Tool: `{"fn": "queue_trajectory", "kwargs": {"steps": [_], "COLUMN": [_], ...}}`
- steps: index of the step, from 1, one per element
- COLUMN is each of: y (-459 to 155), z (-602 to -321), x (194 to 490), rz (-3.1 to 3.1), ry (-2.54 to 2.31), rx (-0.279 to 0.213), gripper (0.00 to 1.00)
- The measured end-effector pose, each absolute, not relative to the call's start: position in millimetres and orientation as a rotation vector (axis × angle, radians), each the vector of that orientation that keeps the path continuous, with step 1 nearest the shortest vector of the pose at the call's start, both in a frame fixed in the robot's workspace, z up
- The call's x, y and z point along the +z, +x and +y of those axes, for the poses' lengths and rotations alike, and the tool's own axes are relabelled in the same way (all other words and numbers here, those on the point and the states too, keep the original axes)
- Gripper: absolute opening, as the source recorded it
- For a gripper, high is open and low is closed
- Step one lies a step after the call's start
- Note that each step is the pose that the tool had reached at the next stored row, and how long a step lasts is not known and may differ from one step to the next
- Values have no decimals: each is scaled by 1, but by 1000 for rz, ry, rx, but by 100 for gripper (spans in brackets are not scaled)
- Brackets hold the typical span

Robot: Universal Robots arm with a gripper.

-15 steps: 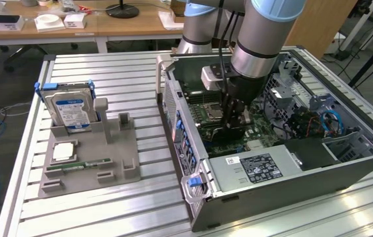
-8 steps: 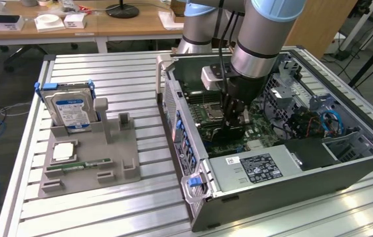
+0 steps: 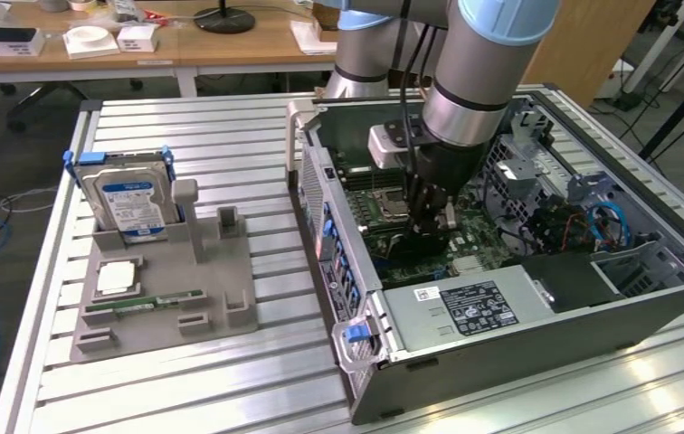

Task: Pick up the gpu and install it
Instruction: 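Insert the gpu into the slot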

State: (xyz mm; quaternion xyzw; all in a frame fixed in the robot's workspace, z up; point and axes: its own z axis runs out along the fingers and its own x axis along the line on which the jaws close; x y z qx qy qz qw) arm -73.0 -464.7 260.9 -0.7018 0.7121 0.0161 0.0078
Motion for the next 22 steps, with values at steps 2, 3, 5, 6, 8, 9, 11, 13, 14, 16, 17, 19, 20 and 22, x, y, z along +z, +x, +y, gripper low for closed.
{"fn": "queue_trajectory", "kwargs": {"steps": [2,3,5,6,8,9,11,13,14,16,17,19,20,22], "y": [-73,-73,-73,-73,-73,-73,-73,-73,-73,-73,-73,-74,-75,-76], "z": [-465,-465,-465,-465,-465,-465,-465,-465,-465,-465,-465,-465,-465,-465], "x": [261,261,261,261,261,261,261,264,266,272,275,280,283,289], "rz": [2226,2226,2226,2226,2226,2226,2226,2226,2226,2226,2226,2226,2226,2226], "ry": [-2194,-2194,-2194,-2194,-2194,-2194,-2194,-2193,-2193,-2193,-2194,-2194,-2194,-2194], "rx": [50,50,51,51,50,50,50,51,51,50,50,50,50,50], "gripper": [11,11,11,11,11,11,11,11,11,11,11,11,11,11]}}
